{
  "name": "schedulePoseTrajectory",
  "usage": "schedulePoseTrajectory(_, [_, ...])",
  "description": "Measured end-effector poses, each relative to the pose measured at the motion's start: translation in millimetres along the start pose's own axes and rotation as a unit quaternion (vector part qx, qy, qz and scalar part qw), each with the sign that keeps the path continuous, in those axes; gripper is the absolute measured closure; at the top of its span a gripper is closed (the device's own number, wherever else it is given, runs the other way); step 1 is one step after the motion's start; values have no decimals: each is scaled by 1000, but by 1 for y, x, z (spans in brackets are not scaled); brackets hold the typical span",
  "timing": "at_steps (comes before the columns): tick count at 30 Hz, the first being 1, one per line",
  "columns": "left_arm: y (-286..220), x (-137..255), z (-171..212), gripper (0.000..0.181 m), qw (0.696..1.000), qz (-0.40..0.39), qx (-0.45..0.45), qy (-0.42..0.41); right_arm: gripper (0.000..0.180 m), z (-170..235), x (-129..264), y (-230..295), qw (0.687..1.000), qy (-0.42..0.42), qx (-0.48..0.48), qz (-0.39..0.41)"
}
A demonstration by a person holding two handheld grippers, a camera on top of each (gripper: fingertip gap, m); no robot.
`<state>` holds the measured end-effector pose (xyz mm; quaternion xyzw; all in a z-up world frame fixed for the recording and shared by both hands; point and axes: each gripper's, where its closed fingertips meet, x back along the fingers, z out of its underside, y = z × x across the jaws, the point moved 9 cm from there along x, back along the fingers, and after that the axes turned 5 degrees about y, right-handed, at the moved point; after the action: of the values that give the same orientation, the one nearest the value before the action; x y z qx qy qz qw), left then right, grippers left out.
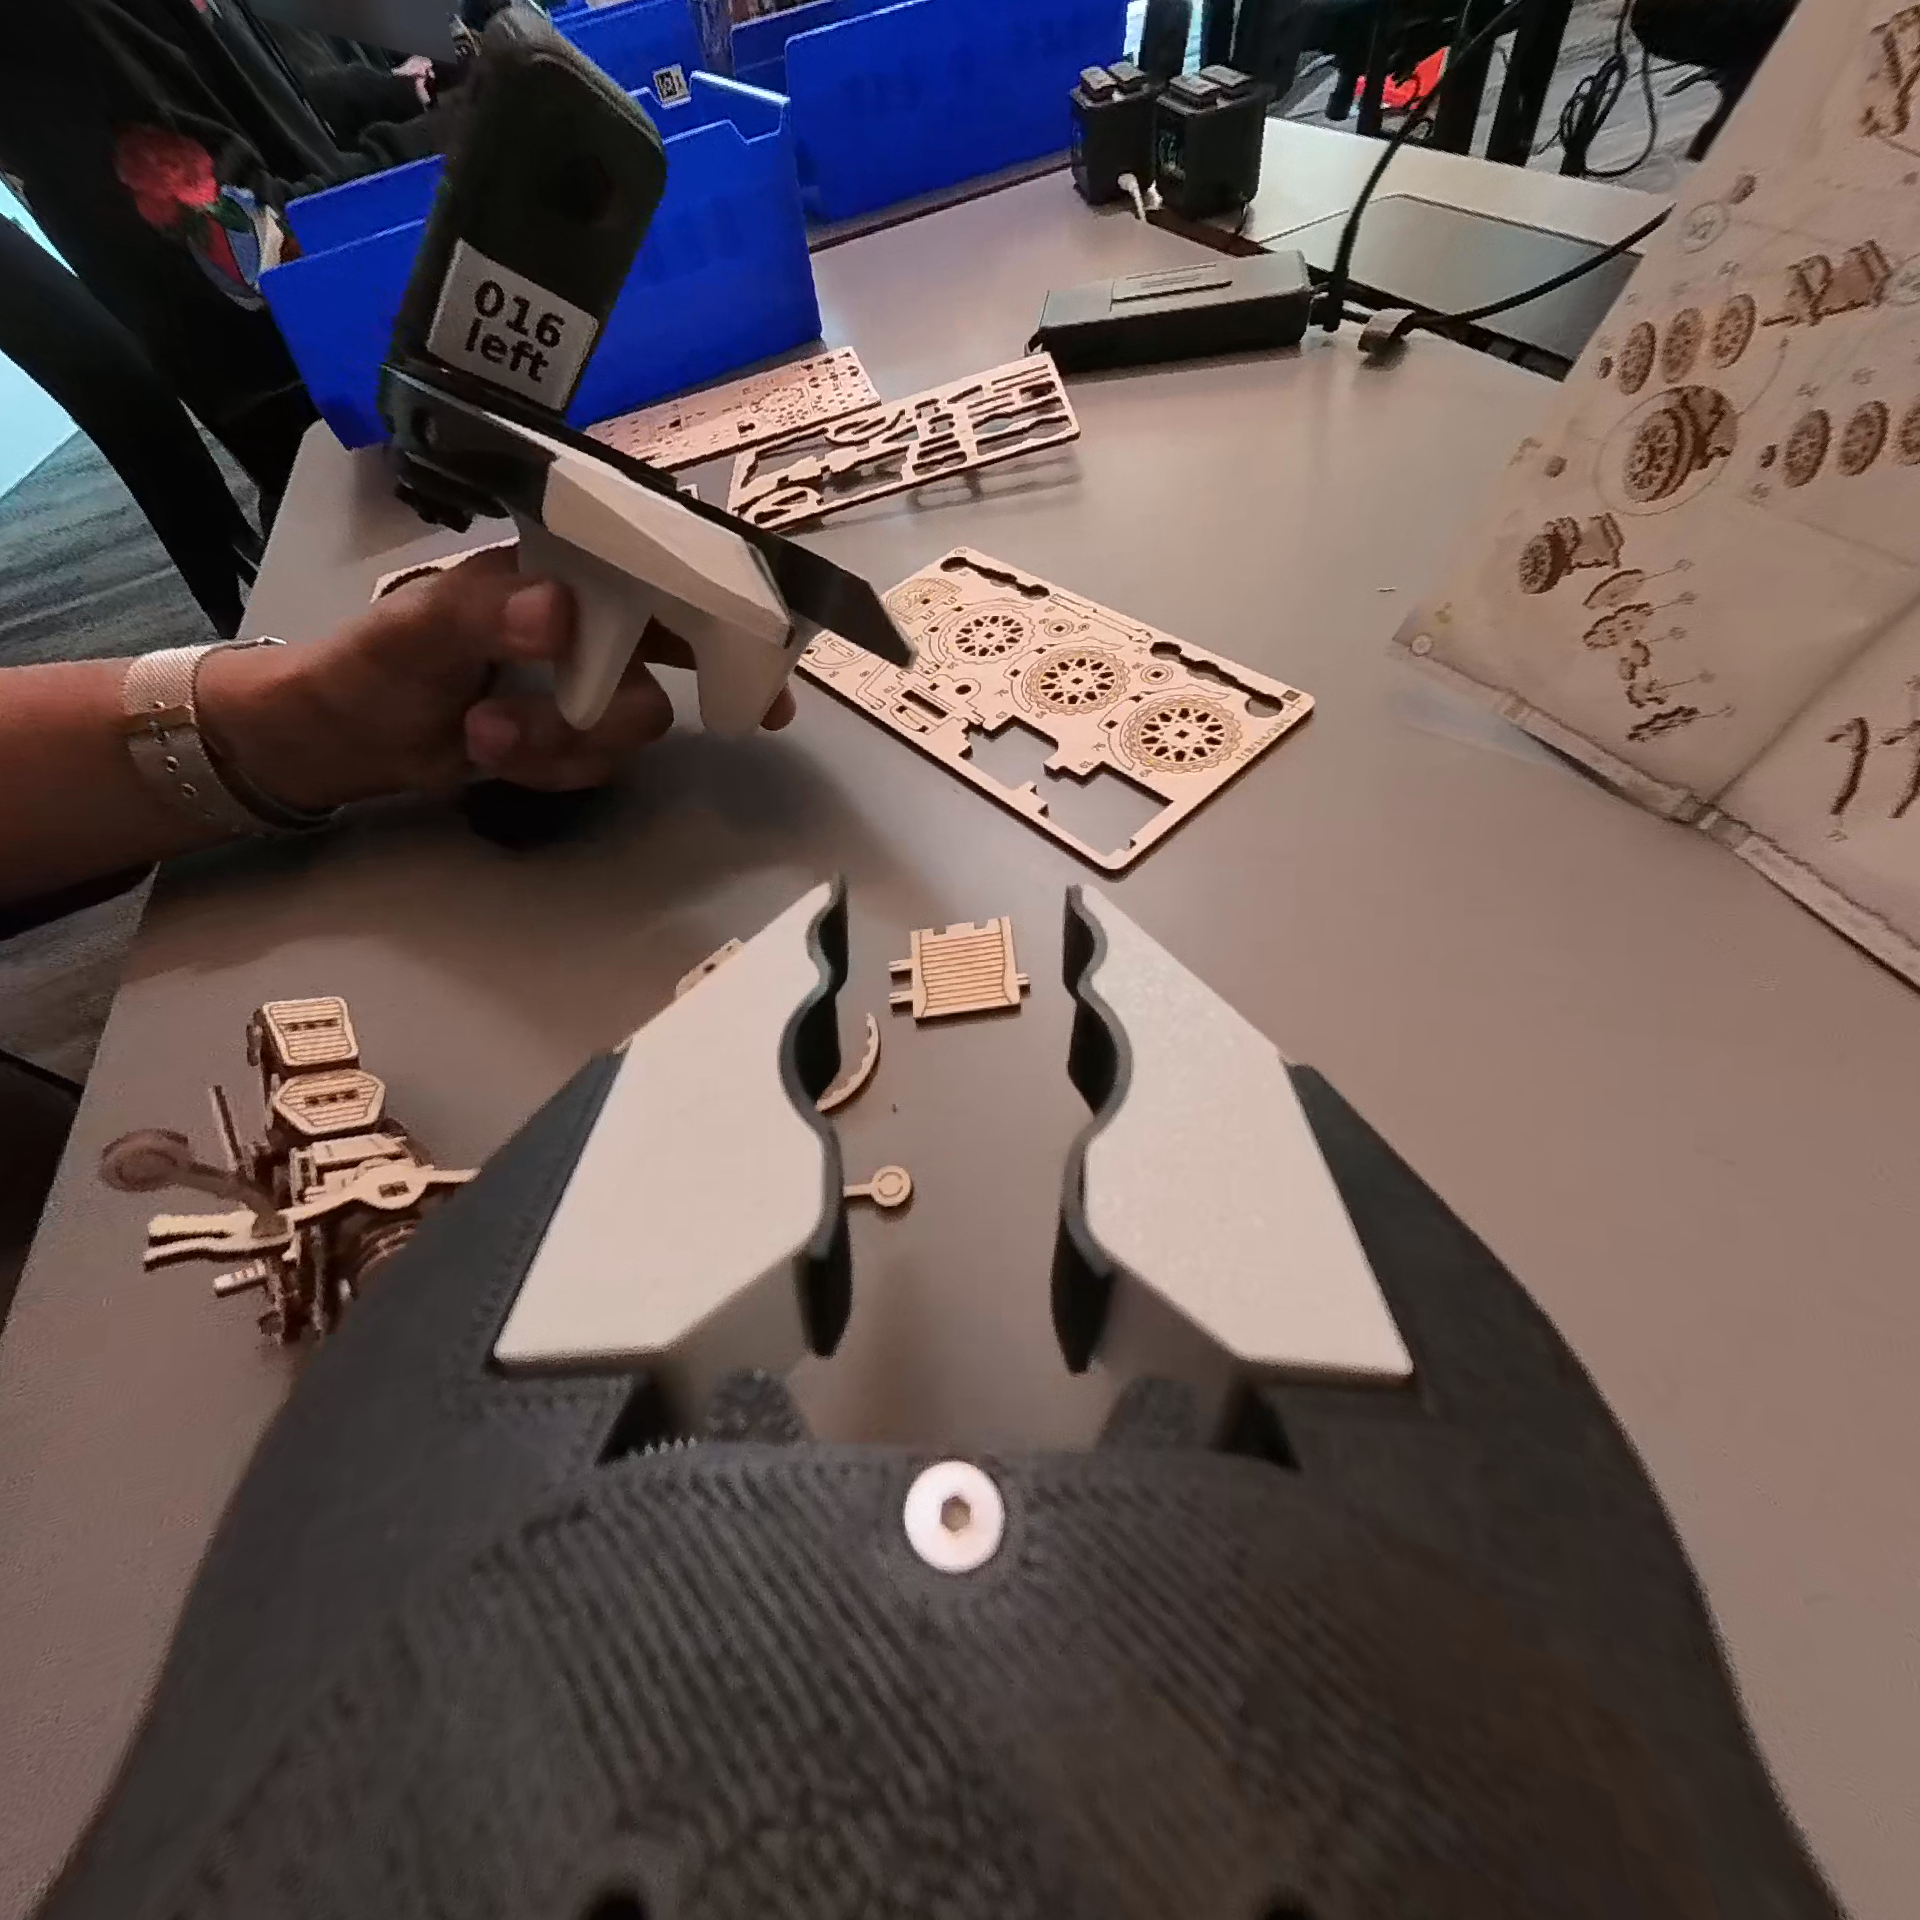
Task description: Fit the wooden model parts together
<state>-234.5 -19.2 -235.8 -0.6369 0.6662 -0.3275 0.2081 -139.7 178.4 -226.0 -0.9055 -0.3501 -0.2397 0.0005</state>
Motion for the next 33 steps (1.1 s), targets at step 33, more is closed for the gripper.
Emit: schedulePoseTrajectory(33, [1,-4,-1,142,1000,12,5,13,141,0,2,-2,1000,-8,-11,-2])
